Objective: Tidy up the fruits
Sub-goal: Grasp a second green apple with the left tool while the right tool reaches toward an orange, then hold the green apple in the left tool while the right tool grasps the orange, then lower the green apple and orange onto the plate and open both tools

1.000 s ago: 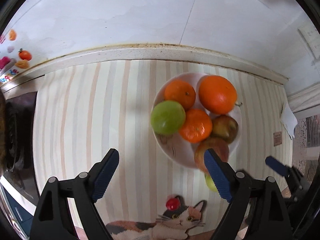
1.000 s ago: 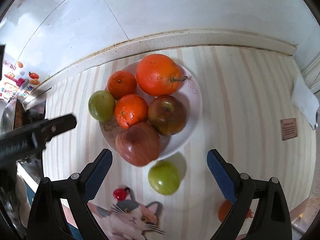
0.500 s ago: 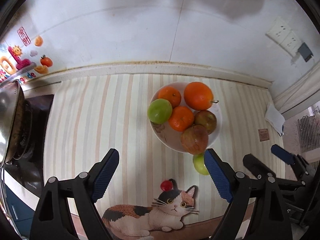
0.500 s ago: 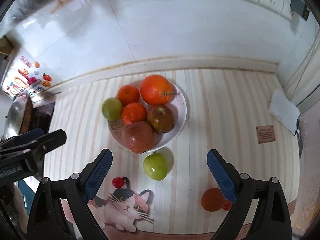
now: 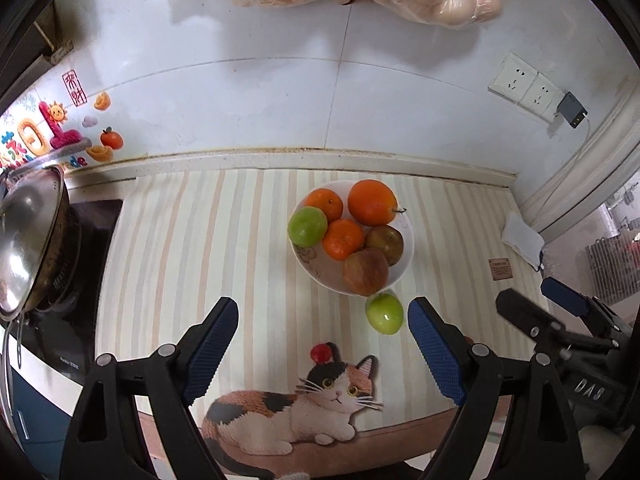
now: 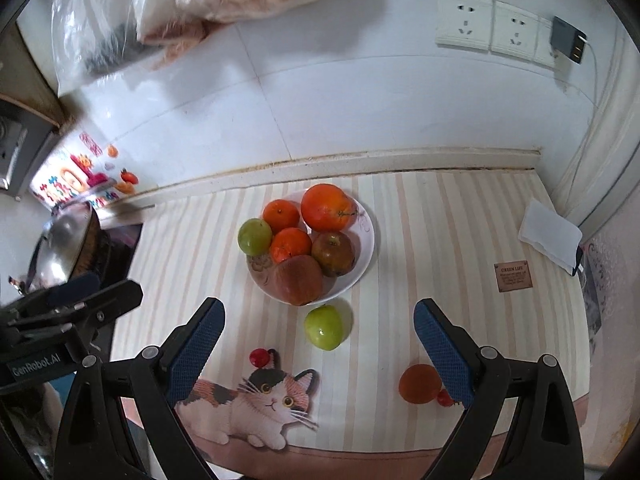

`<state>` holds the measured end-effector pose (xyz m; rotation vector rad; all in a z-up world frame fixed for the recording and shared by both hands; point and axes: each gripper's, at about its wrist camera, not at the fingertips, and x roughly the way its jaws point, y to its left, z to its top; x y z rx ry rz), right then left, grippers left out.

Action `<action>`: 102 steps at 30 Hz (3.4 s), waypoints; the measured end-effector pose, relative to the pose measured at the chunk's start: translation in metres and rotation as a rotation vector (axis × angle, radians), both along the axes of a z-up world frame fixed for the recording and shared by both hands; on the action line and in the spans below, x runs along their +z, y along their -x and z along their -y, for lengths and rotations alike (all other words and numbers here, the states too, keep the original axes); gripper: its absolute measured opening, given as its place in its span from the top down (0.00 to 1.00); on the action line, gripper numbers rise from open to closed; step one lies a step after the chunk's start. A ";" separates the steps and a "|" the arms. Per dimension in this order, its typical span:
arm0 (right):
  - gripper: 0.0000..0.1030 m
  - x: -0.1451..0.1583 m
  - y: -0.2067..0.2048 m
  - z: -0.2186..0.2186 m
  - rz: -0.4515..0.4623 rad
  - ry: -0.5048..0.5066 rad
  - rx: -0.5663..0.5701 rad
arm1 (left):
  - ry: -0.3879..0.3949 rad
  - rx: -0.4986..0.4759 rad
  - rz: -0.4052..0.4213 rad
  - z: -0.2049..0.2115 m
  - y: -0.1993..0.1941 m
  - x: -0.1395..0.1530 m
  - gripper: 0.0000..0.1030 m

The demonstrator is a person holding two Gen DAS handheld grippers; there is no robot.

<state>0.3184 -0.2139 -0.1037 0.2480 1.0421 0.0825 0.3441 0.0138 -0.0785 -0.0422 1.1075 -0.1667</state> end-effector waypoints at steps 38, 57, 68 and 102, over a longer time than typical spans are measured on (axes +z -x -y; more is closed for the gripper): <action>0.41 -0.226 0.007 0.089 -0.451 -0.087 -0.118 | 0.007 -0.023 -0.426 0.128 -0.064 -0.220 0.49; 0.42 -0.227 0.012 0.012 -0.457 -0.057 0.074 | -0.001 -0.073 -0.497 0.059 -0.003 -0.221 0.49; 0.43 -0.224 0.012 0.029 -0.445 -0.104 0.053 | 0.009 -0.047 -0.452 0.054 -0.005 -0.205 0.50; 0.43 -0.198 -0.203 0.042 -0.256 -0.107 0.006 | 0.113 0.113 -0.425 0.003 -0.135 -0.183 0.49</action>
